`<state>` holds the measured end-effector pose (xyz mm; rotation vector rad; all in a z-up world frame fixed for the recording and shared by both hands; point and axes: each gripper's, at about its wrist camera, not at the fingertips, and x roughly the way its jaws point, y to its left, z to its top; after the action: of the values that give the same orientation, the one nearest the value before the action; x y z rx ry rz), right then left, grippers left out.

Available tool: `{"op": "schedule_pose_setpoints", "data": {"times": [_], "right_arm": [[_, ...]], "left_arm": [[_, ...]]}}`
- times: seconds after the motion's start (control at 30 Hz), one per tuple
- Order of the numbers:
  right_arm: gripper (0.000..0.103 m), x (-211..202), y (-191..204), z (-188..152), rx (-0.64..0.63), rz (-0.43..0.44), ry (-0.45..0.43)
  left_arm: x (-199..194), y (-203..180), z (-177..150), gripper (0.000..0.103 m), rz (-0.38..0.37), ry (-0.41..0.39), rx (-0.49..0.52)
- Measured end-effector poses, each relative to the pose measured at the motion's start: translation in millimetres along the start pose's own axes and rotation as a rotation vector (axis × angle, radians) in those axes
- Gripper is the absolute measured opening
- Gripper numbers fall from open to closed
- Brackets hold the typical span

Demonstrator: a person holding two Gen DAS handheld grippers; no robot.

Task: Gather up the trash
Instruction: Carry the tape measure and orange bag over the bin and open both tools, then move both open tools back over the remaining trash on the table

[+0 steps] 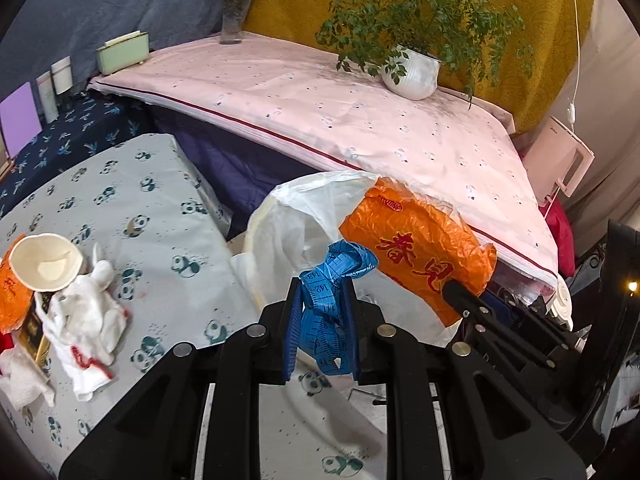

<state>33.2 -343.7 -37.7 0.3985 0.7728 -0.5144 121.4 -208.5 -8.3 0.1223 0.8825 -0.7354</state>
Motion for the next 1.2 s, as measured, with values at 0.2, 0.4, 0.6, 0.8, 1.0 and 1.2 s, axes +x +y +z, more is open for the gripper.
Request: {"op": "schedule_pose_setpoints", "data": {"times": [0.2,0.4,0.6,0.8,1.0,1.2], "right_arm": [[0.024,9,-8,1,0.019,-0.011,0.013],[0.027,11,-8,3,0.022,-0.008,0.003],[0.034,8,-2,3,0.013,-0.001,-0.007],[0.034,2,6,5,-0.002,0.007,-0.017],[0.035,-10,24,5,-0.033,0.023,-0.031],[0.037,-23,51,3,-0.074,0.057,-0.041]], "left_arm": [[15,-6,5,0.031,-0.023,0.018,0.001],[19,-3,5,0.044,-0.007,0.013,-0.002],[16,10,2,0.044,0.016,0.012,-0.027],[6,22,-1,0.044,0.037,-0.002,-0.049],[-11,38,-6,0.044,0.059,-0.026,-0.079],[-34,60,-14,0.044,0.100,-0.053,-0.118]]}}
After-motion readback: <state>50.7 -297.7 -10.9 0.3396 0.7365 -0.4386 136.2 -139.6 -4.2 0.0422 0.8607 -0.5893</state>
